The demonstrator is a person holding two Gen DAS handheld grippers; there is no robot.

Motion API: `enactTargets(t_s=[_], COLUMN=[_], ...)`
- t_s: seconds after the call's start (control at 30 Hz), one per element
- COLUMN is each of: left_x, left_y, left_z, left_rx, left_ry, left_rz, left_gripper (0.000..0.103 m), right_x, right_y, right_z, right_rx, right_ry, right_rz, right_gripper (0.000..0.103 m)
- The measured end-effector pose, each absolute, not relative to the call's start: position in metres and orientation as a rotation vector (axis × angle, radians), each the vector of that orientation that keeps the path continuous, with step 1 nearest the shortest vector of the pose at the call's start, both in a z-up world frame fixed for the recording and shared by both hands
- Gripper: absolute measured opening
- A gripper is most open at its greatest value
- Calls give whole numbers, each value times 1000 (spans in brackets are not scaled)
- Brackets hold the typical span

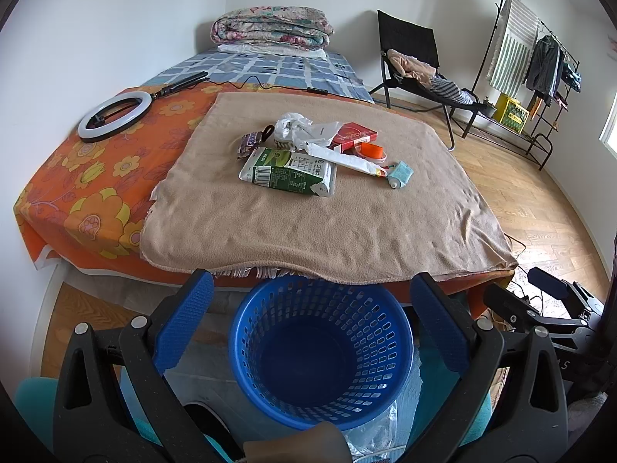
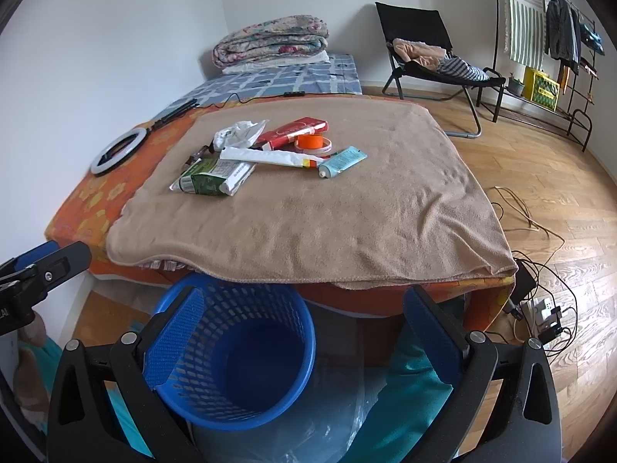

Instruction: Collect trash

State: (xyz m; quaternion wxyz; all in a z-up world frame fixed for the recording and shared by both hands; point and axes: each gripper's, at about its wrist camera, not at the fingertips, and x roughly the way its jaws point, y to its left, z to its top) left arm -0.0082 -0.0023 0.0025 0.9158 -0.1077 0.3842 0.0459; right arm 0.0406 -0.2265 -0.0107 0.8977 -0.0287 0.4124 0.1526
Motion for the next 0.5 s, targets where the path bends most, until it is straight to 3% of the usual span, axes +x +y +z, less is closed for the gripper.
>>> enactTargets(t_s=[0.5], left_x=[-8], left_y=[-3], left_z=[2], left_rx=[-221], left_ry=[791], left_rz=[95], left_gripper=[103], right_x=[38], right_y=[-219], right_z=[-16], right_rx=[-73], right_ry=[851], right_rz=[328], right_gripper=[102])
